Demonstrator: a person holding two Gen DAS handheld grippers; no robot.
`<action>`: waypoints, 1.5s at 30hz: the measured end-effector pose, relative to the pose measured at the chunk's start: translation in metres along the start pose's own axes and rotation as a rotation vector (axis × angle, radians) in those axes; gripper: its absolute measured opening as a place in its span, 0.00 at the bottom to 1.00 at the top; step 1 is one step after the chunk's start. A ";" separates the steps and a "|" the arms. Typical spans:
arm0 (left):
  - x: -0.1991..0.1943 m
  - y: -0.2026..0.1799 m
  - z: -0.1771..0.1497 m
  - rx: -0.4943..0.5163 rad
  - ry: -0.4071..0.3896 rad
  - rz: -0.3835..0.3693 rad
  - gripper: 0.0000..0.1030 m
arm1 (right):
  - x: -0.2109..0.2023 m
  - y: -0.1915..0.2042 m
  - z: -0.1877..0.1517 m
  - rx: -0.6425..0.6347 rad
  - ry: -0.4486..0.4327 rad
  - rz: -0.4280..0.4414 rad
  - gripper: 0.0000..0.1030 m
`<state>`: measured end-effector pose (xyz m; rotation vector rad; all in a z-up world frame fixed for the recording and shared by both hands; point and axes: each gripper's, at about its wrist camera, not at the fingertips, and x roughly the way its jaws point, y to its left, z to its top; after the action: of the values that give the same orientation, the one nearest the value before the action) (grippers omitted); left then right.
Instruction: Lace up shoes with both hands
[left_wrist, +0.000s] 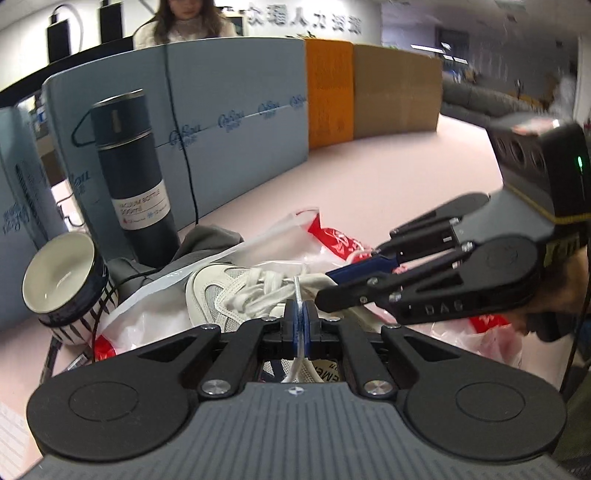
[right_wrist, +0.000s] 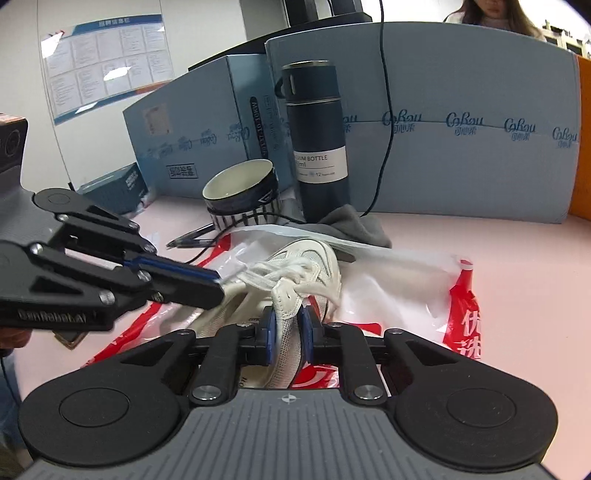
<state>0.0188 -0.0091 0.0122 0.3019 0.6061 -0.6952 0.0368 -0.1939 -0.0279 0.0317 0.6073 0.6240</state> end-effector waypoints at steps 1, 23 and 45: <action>0.000 -0.001 0.000 0.010 0.005 -0.001 0.02 | -0.001 -0.004 0.000 0.031 0.000 0.016 0.13; 0.034 -0.031 0.022 0.314 0.160 0.001 0.02 | 0.012 -0.087 -0.042 0.812 -0.048 0.388 0.13; 0.034 -0.035 0.026 0.409 0.218 -0.019 0.02 | 0.009 -0.092 -0.046 0.813 -0.029 0.414 0.15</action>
<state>0.0260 -0.0638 0.0099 0.7598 0.6714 -0.8089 0.0668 -0.2708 -0.0892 0.9452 0.8009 0.7361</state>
